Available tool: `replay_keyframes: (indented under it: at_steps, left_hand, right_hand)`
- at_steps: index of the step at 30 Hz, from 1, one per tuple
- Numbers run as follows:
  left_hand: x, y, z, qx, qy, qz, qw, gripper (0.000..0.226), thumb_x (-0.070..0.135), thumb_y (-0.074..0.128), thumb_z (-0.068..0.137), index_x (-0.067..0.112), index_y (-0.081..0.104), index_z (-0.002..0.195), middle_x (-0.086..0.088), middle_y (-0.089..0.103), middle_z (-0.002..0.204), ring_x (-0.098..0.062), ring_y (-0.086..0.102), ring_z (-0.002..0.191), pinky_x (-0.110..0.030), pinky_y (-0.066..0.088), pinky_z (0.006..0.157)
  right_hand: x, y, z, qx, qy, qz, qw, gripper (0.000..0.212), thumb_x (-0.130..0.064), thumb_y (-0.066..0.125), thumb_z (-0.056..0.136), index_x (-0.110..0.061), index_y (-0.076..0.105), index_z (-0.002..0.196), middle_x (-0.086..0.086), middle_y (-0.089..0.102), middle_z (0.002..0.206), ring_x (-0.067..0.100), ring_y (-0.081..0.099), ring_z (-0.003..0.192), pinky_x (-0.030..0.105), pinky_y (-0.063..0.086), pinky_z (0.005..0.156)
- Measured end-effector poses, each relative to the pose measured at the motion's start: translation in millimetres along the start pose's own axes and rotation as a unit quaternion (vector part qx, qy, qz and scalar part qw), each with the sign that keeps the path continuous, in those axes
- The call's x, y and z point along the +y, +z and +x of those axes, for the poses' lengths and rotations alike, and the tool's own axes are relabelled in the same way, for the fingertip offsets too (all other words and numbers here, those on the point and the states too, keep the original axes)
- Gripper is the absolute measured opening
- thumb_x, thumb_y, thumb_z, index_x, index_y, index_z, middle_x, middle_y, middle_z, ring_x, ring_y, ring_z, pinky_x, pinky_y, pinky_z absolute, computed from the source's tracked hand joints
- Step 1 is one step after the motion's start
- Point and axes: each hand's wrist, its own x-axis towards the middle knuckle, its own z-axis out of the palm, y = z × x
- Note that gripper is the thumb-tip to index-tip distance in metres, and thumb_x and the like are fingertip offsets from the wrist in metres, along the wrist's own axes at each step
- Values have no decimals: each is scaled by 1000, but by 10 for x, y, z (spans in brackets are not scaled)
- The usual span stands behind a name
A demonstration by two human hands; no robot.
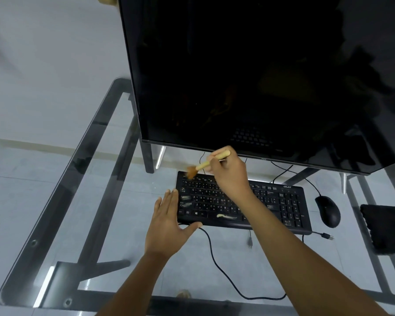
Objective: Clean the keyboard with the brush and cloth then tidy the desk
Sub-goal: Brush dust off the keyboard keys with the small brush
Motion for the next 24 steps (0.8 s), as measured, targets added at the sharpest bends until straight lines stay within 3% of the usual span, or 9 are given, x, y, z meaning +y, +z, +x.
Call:
replay_keyframes:
  at_steps: [2,5,7,10,14,17,19,22,24]
  left_hand:
    - [5,1,-20,8,0,-1,1000,98,71,56,74,7,33,145,-10,38,149,1,0,139,-41,14,114]
    - [19,-1,-19,10,0,-7,1000,99,71,54,74,7,31,146,-10,37,149,8,-8,137,-43,15,113]
    - [18,-6,-2,10,0,-10,1000,99,71,54,73,7,32,145,-11,38,149,6,-7,137,-44,14,112]
    - [26,-20,-22,7,-6,-2,1000,100,73,51,73,8,32,145,-11,39,148,-5,6,137,-43,15,111]
    - [43,-25,-23,8,-10,-1,1000,100,73,51,72,8,31,146,-11,39,148,-2,2,136,-44,16,109]
    - [40,-20,-8,11,-4,-2,1000,100,72,52,73,6,32,145,-13,39,147,6,-8,134,-47,17,108]
    - [16,-5,-15,6,-2,2,1000,101,73,51,73,6,32,145,-13,38,148,4,-5,136,-45,19,109]
    - [-12,8,-25,-18,-18,2,1000,104,78,49,71,11,26,148,-10,31,153,-8,4,140,-39,14,113]
    - [-19,19,-26,-26,-30,3,999,106,79,48,70,14,24,149,-8,28,155,-13,5,140,-38,13,113]
  right_hand:
    - [61,-15,-49,-48,-3,-24,999,4,-13,54,95,-14,57,93,-5,69,74,14,69,69,34,57,59]
    - [127,-116,-98,9,-76,-82,994,3,-9,55,95,-11,57,95,-15,63,77,-4,62,68,12,45,56]
    - [153,-201,-105,26,-57,-34,997,5,-8,55,95,-11,59,96,-10,67,80,3,68,75,18,52,60]
    - [166,-232,-153,-56,-4,-36,998,4,-15,56,95,-12,58,94,-1,70,77,13,70,71,39,59,69]
    - [155,-247,-215,14,-85,-97,992,3,-11,56,95,-10,58,93,-12,62,76,-4,60,62,12,43,53]
    - [139,-242,-233,-15,-56,-56,997,3,-13,56,94,-12,58,92,-7,68,73,9,67,65,28,55,58]
    - [176,-235,-256,-43,-65,-115,990,5,-17,55,95,-14,57,91,-6,68,77,13,66,69,33,57,63]
    - [209,-276,-273,33,-127,-139,982,5,-13,55,94,-14,60,94,-7,61,89,0,59,76,13,48,65]
    - [199,-331,-294,33,-101,-72,992,5,-10,57,94,-13,60,93,-11,64,80,1,62,70,11,47,60]
